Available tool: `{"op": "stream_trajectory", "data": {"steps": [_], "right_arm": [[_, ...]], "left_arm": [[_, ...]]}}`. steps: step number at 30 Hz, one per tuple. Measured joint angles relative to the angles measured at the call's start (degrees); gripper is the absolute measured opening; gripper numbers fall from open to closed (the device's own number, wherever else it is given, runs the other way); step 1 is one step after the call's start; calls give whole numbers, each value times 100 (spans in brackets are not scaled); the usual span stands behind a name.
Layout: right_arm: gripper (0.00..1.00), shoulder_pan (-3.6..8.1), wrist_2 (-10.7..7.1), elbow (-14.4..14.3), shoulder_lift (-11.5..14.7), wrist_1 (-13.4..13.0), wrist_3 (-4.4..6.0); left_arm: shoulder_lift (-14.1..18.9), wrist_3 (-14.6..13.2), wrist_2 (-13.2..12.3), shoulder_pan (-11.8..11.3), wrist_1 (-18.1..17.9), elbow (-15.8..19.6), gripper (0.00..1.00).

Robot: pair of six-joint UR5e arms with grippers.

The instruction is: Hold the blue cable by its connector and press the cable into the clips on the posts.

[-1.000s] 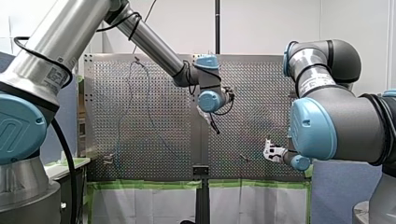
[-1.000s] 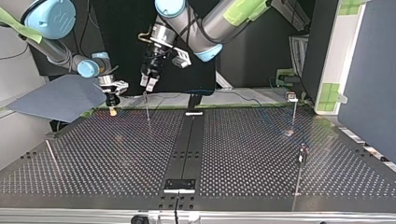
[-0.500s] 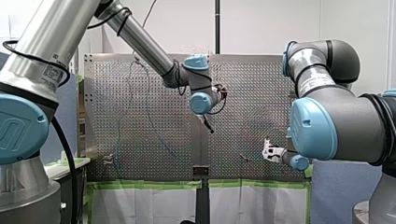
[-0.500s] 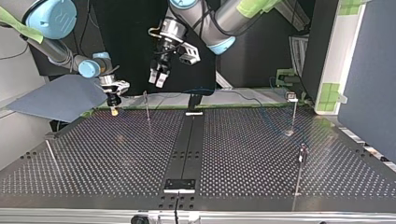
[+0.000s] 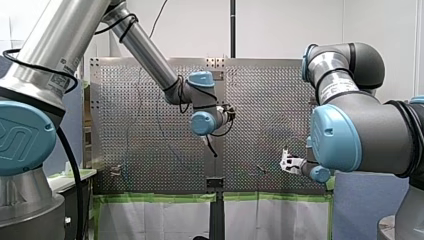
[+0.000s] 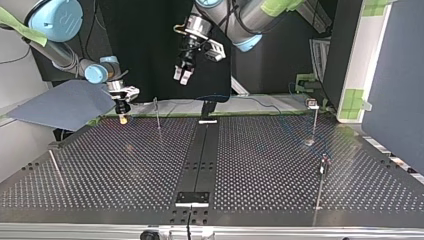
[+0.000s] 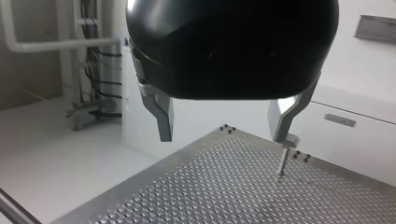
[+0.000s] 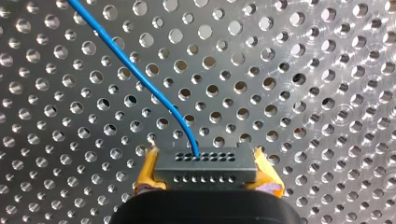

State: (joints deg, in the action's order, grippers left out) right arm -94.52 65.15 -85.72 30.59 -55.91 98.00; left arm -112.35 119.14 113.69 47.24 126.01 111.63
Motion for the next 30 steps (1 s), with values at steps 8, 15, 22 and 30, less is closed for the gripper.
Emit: {"op": "stream_trajectory", "data": {"steps": [8,15,22,30], "right_arm": [[0,8,15,11,1,7,-6],[0,42,35,30,4,9,-15],[0,77,42,46,5,9,-16],[0,84,49,50,3,11,-36]], "left_arm": [[0,-18,8,14,18,436,100],[1,-21,1,34,27,750,100],[1,3,-31,23,37,1088,100],[-1,-100,-7,-64,45,1501,100]]}}
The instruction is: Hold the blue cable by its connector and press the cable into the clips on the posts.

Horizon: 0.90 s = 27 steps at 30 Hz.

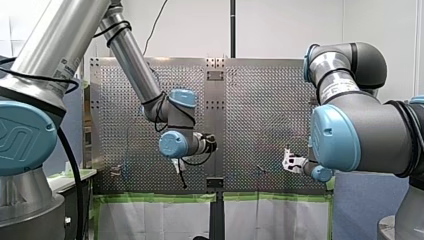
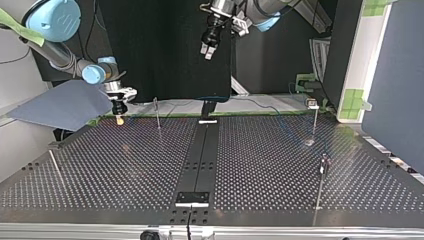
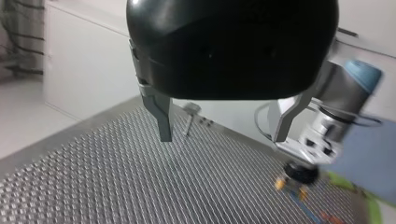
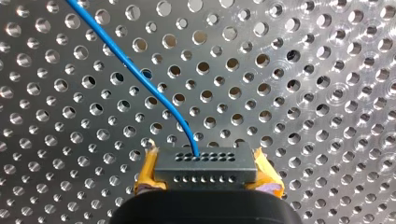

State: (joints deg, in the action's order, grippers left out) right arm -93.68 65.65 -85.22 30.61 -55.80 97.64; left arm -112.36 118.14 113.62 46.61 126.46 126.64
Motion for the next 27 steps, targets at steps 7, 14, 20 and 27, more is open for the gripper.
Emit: {"op": "stream_trajectory", "data": {"steps": [7,14,20,27], "right_arm": [[0,36,-16,1,47,70,-29],[0,93,-86,-54,371,288,-39],[0,107,-75,-272,743,281,-42],[0,96,-52,-422,1124,185,-50]], "left_arm": [[1,-328,300,-85,-32,353,100],[1,-689,388,-169,-308,715,100],[1,-1039,223,-227,-517,1064,100],[3,-1396,139,-278,-534,1152,100]]}}
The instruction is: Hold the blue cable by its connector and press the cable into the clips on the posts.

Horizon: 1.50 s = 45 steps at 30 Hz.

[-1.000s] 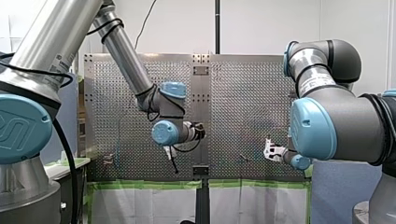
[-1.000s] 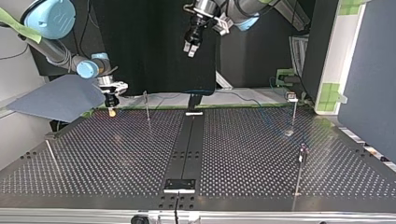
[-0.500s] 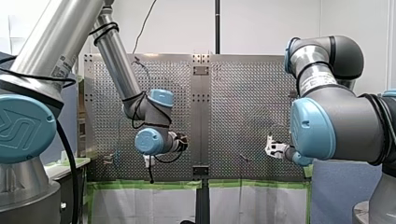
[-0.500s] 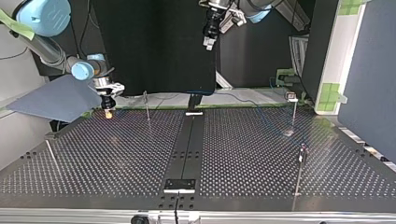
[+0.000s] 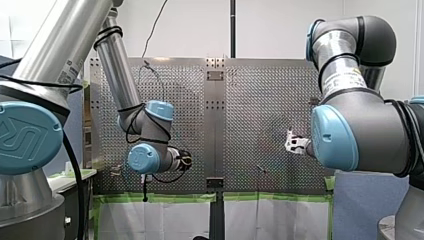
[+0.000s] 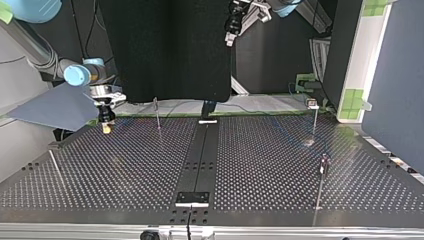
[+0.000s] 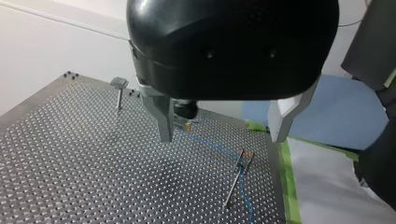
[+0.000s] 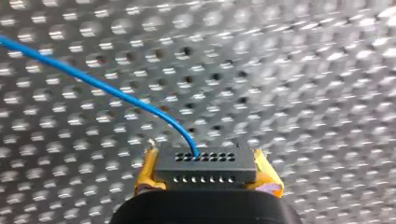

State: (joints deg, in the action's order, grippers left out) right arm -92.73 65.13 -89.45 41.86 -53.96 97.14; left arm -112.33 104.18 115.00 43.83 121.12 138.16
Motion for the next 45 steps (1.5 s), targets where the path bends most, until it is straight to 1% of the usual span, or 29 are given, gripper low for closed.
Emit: {"op": "stream_trajectory", "data": {"steps": [7,9,12,18,45], "right_arm": [[0,-107,76,-13,343,7,-8],[0,-138,107,-14,412,13,-8],[0,-162,132,-16,454,15,-9],[0,-170,141,-16,468,16,-10],[0,-171,141,-17,469,16,-9]], "left_arm": [[0,-352,-25,-11,163,-16,100],[0,-459,-71,-12,183,-31,100],[-1,-549,-125,-12,197,-47,100],[-2,-585,-148,-12,202,-52,100],[-2,-588,-150,-12,202,-54,100]]}}
